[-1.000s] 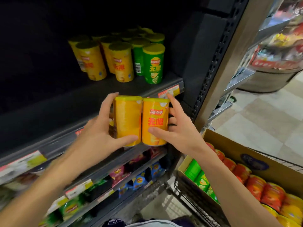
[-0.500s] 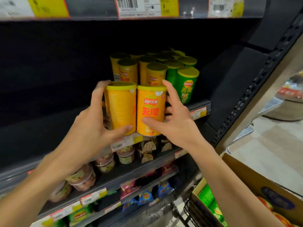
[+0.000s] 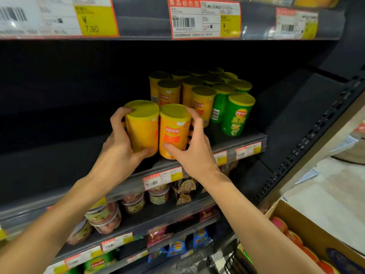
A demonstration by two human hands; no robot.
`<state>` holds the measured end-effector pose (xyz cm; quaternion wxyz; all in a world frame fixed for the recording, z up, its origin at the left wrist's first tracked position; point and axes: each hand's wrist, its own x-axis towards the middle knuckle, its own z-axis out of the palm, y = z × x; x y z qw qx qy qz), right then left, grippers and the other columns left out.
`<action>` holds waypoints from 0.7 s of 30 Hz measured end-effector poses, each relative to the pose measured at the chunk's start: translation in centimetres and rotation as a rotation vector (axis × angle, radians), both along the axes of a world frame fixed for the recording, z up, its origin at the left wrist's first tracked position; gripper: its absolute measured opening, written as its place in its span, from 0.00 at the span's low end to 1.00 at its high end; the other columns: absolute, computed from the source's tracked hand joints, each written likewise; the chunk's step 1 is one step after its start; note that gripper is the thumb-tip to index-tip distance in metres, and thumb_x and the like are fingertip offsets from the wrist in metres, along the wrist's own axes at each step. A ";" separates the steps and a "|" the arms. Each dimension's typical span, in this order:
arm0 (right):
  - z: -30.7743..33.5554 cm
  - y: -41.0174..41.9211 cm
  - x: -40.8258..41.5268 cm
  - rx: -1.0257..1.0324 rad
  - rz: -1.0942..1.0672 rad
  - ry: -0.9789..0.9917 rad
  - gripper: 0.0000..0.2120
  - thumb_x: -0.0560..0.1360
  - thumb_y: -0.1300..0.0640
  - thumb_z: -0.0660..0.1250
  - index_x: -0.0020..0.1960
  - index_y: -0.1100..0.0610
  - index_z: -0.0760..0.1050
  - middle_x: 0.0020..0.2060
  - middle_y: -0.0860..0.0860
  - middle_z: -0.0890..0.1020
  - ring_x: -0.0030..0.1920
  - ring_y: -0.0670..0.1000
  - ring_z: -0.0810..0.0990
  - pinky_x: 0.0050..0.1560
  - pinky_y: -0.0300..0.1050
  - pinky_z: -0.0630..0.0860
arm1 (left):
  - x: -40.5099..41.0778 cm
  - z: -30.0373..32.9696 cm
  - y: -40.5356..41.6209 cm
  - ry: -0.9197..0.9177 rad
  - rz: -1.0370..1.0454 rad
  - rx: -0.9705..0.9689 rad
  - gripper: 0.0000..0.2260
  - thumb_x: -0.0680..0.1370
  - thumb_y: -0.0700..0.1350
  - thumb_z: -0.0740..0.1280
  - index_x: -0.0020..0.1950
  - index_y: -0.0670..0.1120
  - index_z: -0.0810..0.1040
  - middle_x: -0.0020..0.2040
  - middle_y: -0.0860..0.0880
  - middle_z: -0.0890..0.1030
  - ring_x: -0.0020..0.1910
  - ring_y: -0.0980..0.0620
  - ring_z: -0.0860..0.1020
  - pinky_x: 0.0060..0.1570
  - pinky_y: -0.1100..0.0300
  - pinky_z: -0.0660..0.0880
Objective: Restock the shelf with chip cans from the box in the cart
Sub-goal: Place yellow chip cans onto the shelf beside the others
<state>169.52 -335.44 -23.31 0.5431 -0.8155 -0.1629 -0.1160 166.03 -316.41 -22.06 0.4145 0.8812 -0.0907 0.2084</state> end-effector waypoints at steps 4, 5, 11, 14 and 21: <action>-1.0 0.5 0.4 -0.010 0.005 -0.019 0.43 0.69 0.54 0.78 0.74 0.39 0.55 0.69 0.47 0.70 0.66 0.49 0.74 0.58 0.57 0.79 | 0.3 -0.8 0.7 0.024 0.015 -0.044 0.42 0.68 0.47 0.80 0.68 0.61 0.52 0.60 0.50 0.71 0.47 0.51 0.80 0.43 0.56 0.78; -1.2 0.5 0.5 -0.007 0.003 -0.023 0.43 0.69 0.54 0.78 0.74 0.40 0.55 0.69 0.47 0.70 0.66 0.49 0.74 0.58 0.56 0.79 | 0.3 -0.9 0.7 0.025 0.016 -0.049 0.42 0.67 0.47 0.80 0.67 0.62 0.52 0.60 0.49 0.71 0.48 0.50 0.80 0.43 0.56 0.78; -1.4 0.4 0.8 -0.021 0.005 -0.027 0.43 0.70 0.52 0.78 0.74 0.39 0.55 0.69 0.46 0.70 0.66 0.49 0.74 0.59 0.56 0.79 | 0.5 -1.2 0.9 0.022 0.009 -0.043 0.41 0.67 0.49 0.80 0.66 0.62 0.52 0.61 0.49 0.72 0.49 0.48 0.80 0.46 0.51 0.80; -1.5 0.3 0.8 -0.036 0.007 -0.033 0.42 0.71 0.53 0.77 0.73 0.37 0.54 0.69 0.47 0.69 0.66 0.49 0.74 0.60 0.57 0.78 | 0.5 -1.4 0.9 0.039 -0.009 -0.042 0.41 0.68 0.49 0.79 0.66 0.63 0.52 0.62 0.51 0.70 0.53 0.48 0.79 0.50 0.51 0.80; -1.5 -1.2 1.1 -0.035 -0.070 -0.043 0.42 0.71 0.54 0.77 0.73 0.37 0.53 0.69 0.46 0.69 0.65 0.50 0.74 0.57 0.57 0.79 | 0.8 -2.0 0.9 0.006 0.014 0.061 0.41 0.69 0.50 0.77 0.69 0.62 0.50 0.57 0.51 0.72 0.45 0.50 0.79 0.42 0.59 0.76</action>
